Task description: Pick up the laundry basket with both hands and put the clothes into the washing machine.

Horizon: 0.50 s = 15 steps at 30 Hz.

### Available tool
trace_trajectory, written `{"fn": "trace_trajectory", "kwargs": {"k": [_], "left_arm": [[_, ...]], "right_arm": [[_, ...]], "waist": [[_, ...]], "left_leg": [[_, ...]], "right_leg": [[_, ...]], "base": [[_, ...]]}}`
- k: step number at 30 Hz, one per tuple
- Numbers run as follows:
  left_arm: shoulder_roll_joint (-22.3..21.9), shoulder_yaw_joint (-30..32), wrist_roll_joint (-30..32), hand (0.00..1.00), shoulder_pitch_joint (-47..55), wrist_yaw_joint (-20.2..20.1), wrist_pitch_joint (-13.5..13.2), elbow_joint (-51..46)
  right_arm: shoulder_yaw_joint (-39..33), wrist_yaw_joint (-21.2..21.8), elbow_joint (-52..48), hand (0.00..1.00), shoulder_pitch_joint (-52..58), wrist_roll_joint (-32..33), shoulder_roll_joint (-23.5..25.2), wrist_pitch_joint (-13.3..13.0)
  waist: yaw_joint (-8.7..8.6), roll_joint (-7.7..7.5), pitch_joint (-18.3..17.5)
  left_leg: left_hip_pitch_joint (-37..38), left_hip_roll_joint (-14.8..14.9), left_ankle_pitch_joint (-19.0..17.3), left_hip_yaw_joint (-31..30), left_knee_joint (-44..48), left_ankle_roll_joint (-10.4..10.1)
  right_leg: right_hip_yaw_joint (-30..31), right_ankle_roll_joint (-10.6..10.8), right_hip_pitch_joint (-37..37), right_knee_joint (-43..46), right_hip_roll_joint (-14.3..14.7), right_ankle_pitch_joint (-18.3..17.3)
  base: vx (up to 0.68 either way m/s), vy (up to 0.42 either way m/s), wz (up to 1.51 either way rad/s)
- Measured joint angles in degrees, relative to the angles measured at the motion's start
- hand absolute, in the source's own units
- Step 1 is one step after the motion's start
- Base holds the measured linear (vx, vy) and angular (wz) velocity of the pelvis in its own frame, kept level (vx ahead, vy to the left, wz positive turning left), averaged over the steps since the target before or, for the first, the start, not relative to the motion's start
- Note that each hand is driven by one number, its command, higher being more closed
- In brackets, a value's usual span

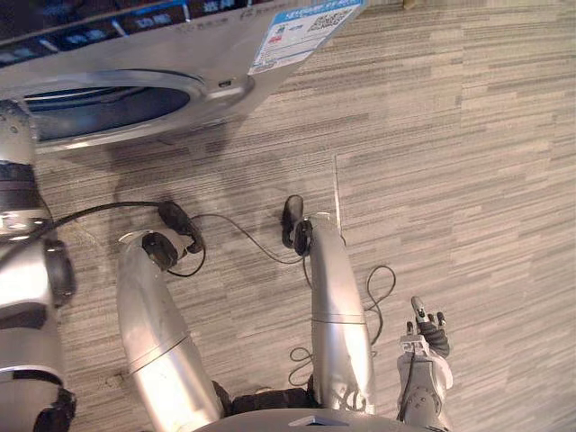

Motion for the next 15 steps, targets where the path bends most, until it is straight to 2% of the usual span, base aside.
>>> {"fn": "trace_trajectory", "kwargs": {"k": [1,2,3,4,5,7,8,10,12,15], "left_arm": [[0.25,-2.27,7.08,0.00,-0.10,-0.85,1.37,0.66],[0.61,-6.84,21.66,0.00,-0.89,-2.65,5.93,1.49],[0.77,-11.13,33.27,0.00,-2.32,-4.28,9.31,1.93],[0.92,-12.52,38.32,0.00,-3.23,-4.95,10.45,2.08],[1.96,-15.30,50.23,0.00,-5.54,-8.26,10.91,4.14],[2.34,-18.22,58.85,0.00,-5.79,-11.09,11.30,6.19],[2.42,-19.26,62.11,0.00,-5.81,-12.75,11.51,6.61],[2.47,-19.32,64.39,0.00,-5.84,-14.33,10.79,6.75],[2.38,-19.35,64.61,0.00,-5.81,-14.98,9.74,8.59],[0.67,-16.47,64.11,0.00,-5.73,-16.98,9.82,9.77]], "right_arm": [[0.02,0.34,0.86,0.00,-0.01,0.03,-0.13,-0.02],[0.00,0.87,2.22,0.00,-0.01,0.07,-0.58,-0.19],[0.00,1.69,3.73,0.00,-0.03,0.24,-1.20,-0.20],[-0.01,2.26,4.16,0.00,-0.03,0.41,-1.30,-0.23],[-0.01,3.50,4.32,0.00,-0.03,1.34,-1.36,-0.26],[-0.01,4.87,4.74,0.00,-0.04,2.81,-1.56,-0.24],[-0.01,5.16,4.75,0.00,-0.05,3.20,-1.58,-0.25],[-0.02,6.05,4.77,0.00,-0.08,3.44,-1.62,-0.26],[-0.01,6.66,4.77,0.00,-0.40,3.49,-1.62,-0.26],[-0.03,6.82,4.70,0.00,-0.60,4.52,-1.62,-0.24]], "waist": [[0.28,-0.02,-0.01],[0.94,-0.01,-0.01],[1.36,0.02,-0.01],[1.39,0.02,-0.02],[1.30,0.01,-0.02],[1.52,0.02,-0.02],[1.57,0.02,-0.02],[1.48,0.02,-0.02],[1.29,0.02,-0.02],[1.29,0.02,-0.02]], "left_leg": [[0.00,-0.15,0.26,0.05,-0.50,0.03],[-0.06,-0.38,0.52,0.10,-0.82,0.14],[0.07,-0.72,0.54,0.09,-0.83,0.19],[0.11,-0.83,0.55,0.08,-0.84,0.20],[0.15,-1.05,0.58,0.01,-0.81,0.26],[0.15,-1.27,0.67,0.06,-0.83,0.41],[0.24,-1.34,0.72,0.07,-0.85,0.50],[0.62,-1.46,0.82,0.26,-1.04,0.66],[1.02,-1.67,1.12,0.46,-1.76,0.70],[1.36,-1.76,1.85,0.72,-2.79,0.59]], "right_leg": [[-0.09,0.02,0.07,-0.50,-0.02,0.17],[-0.22,0.03,0.12,-0.81,-0.17,0.35],[-0.23,0.04,0.29,-0.78,-0.45,0.35],[-0.25,0.04,0.38,-0.80,-0.54,0.36],[-0.37,0.08,0.57,-0.83,-0.77,0.38],[-0.37,0.18,0.62,-0.85,-0.93,0.45],[-0.37,0.23,0.72,-0.85,-0.99,0.50],[-0.25,0.23,0.91,-0.92,-1.10,0.64],[-0.20,0.14,1.15,-1.45,-1.18,0.94],[-0.26,0.01,1.23,-2.16,-1.13,1.31]], "base": [[-0.01,-0.040,0.05],[0.01,-0.039,0.09],[0.02,-0.029,0.09],[0.02,-0.018,0.09],[0.01,-0.011,0.06],[-0.01,-0.025,0.05],[-0.02,-0.034,0.04],[-0.03,-0.039,0.02],[-0.04,-0.062,0.02],[-0.03,-0.082,0.01]]}}
